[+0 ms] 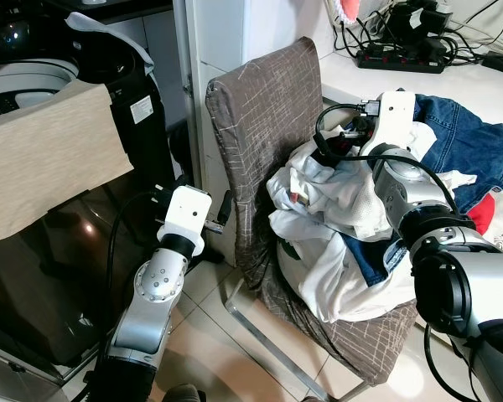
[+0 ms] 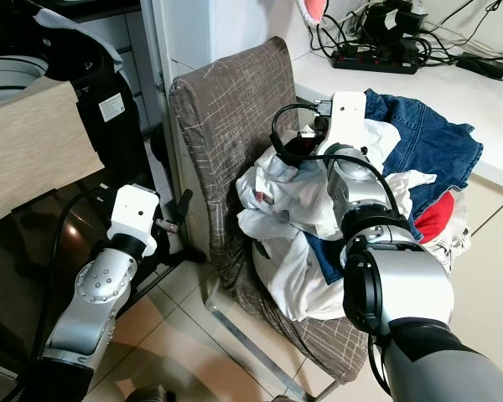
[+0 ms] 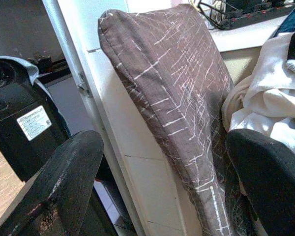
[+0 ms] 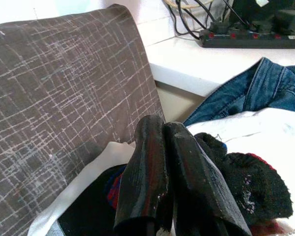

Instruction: Clothes washing

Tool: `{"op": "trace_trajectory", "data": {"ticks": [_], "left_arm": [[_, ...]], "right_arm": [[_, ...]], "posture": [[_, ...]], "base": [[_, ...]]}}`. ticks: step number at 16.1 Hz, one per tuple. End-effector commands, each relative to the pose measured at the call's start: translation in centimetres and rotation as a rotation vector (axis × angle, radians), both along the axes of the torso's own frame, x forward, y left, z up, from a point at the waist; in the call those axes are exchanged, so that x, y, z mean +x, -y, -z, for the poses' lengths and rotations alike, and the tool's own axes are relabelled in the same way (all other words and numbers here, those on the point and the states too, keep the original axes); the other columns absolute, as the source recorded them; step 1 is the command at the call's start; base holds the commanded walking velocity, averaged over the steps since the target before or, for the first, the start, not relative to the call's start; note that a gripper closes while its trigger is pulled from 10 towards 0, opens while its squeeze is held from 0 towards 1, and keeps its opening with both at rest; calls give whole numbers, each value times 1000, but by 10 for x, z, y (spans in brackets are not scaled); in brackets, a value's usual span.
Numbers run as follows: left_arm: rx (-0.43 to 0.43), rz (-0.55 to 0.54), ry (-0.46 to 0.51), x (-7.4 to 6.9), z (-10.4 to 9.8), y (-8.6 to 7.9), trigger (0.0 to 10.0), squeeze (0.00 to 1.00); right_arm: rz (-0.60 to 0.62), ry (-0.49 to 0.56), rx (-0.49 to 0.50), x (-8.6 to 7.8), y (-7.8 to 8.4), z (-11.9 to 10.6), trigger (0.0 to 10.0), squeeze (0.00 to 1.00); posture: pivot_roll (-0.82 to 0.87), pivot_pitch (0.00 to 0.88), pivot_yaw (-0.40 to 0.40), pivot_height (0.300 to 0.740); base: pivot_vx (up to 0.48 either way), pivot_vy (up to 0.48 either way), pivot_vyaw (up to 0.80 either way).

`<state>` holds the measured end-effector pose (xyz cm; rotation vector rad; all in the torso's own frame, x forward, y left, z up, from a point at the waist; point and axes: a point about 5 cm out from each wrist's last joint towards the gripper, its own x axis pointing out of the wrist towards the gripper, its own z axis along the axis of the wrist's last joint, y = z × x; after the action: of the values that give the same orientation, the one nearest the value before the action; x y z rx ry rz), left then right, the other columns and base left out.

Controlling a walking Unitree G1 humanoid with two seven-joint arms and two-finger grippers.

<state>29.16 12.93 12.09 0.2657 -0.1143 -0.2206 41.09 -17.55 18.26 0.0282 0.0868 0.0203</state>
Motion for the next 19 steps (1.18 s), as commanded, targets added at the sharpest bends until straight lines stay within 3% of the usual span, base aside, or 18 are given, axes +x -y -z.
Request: {"op": "trace_trajectory", "data": {"ticks": [1, 4, 5, 6, 12, 19], "left_arm": [[2, 8, 2, -1, -2, 1, 10000, 0], [0, 7, 0, -2, -1, 1, 10000, 0], [-1, 7, 0, -3, -1, 1, 10000, 0], [-2, 6, 0, -2, -1, 1, 10000, 0], [-7, 15, -1, -1, -1, 5, 10000, 0], [-11, 24, -5, 0, -1, 6, 10000, 0]], "right_arm": [[48, -25, 22, 0, 7, 1, 0, 0], [65, -26, -9, -1, 11, 1, 0, 0], [81, -31, -17, -1, 12, 1, 0, 741], [87, -36, -30, -1, 11, 2, 10000, 1000], [116, -42, 42, -2, 16, 6, 10000, 1000], [109, -15, 26, 0, 14, -4, 10000, 1000]], "posture": [[118, 8, -40, 732], [118, 9, -44, 732], [118, 9, -44, 732], [118, 9, -44, 732], [101, 10, -41, 732], [97, 9, -38, 732]], "base": [[0, 0, 0], [0, 0, 0], [0, 0, 0], [0, 0, 0], [0, 0, 0], [0, 0, 0]]}}
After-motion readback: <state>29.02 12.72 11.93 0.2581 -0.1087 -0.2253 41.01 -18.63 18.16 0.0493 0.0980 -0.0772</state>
